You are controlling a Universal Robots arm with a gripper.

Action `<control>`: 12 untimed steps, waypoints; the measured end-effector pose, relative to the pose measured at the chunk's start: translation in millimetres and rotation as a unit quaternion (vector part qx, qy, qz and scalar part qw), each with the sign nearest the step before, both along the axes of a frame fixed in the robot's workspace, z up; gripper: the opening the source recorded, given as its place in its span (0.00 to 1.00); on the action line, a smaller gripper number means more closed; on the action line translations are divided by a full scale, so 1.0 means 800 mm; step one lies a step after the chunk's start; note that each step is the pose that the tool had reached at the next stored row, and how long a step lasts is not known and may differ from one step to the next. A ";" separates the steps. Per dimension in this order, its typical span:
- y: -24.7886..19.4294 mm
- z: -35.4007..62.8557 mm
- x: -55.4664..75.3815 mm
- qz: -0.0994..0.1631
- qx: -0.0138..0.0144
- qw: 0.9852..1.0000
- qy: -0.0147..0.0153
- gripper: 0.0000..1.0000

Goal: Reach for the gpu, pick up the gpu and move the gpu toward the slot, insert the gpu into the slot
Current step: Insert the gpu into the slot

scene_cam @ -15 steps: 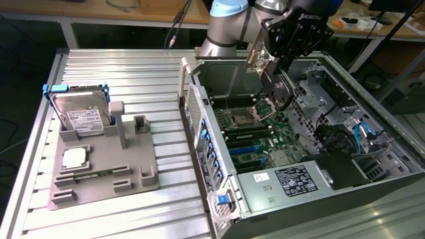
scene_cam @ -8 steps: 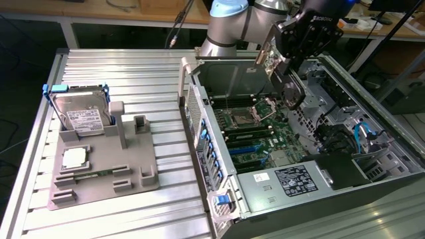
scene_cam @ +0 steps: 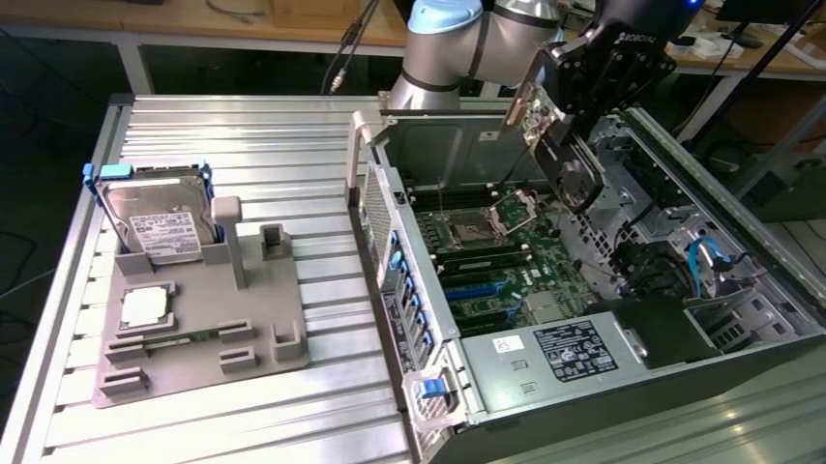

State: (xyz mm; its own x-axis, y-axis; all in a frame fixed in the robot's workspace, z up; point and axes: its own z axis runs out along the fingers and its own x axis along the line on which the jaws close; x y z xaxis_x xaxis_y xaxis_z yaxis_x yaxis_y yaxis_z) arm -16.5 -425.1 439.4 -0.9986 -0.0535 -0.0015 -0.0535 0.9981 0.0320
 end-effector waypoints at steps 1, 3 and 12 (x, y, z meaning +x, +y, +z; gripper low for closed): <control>0.0000 0.000 0.000 0.000 0.000 1.000 0.000 0.27; 0.0000 0.000 0.000 0.000 0.000 1.000 0.000 0.27; 0.0000 0.000 0.000 0.035 0.000 0.999 0.000 0.27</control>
